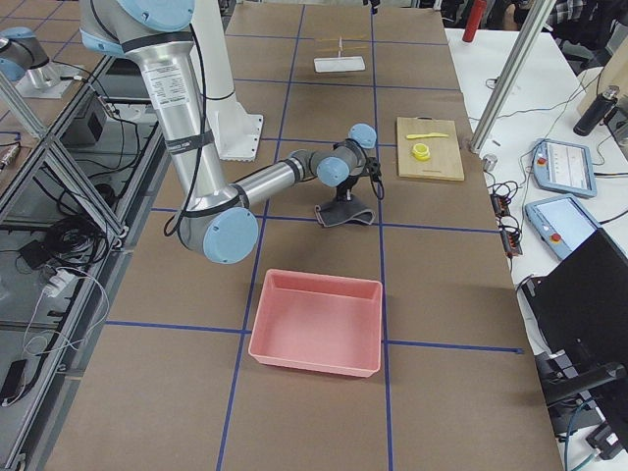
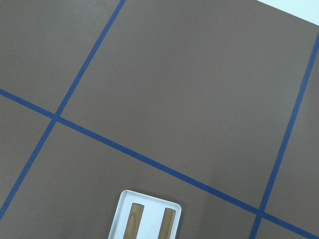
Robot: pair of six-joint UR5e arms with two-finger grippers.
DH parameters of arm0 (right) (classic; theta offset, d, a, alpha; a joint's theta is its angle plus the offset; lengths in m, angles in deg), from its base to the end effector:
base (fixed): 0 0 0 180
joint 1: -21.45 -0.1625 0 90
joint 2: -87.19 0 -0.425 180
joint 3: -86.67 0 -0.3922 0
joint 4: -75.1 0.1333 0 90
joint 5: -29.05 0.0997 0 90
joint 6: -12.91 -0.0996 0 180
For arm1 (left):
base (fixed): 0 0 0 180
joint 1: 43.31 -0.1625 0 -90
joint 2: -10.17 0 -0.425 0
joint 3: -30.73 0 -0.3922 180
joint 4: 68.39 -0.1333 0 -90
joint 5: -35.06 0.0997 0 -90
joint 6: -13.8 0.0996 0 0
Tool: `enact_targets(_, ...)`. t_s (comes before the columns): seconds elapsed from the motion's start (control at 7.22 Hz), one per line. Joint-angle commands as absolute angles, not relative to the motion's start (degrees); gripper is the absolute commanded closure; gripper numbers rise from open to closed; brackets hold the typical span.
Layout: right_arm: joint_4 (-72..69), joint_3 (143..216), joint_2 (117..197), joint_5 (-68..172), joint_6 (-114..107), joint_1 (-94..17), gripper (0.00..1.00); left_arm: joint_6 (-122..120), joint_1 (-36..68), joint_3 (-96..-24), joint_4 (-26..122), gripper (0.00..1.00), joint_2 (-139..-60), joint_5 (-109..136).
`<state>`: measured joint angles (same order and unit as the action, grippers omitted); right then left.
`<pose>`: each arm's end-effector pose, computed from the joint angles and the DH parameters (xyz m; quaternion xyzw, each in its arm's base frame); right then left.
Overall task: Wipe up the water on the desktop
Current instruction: 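Wipe the table surface with the cloth using the right gripper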
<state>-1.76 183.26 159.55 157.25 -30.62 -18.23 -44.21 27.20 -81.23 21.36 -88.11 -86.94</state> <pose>-0.4261 -0.4467 0.4082 -0.0197 -0.4328 -0.1577 0.8874 0.1005 -0.5252 0.4089 0.0273 0.3633 -0.2390 0.9001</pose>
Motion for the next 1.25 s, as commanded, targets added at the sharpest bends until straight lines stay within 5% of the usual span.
enact_targets(0.0,-1.80,191.49,161.36,152.21,-44.86,-7.07,1.00,-42.98,27.53,-80.45,21.61,0.01,-88.09,-86.85)
enact_targets(0.42,-1.89,196.53,161.72,150.25,-51.16,-3.07,1.00,-42.80,27.53,-80.45,21.70,0.01,-88.09,-86.93)
enact_targets(1.11,-2.33,184.78,159.18,151.47,-39.33,-19.03,1.00,-42.89,27.36,-80.45,21.61,0.01,-88.97,-86.94)
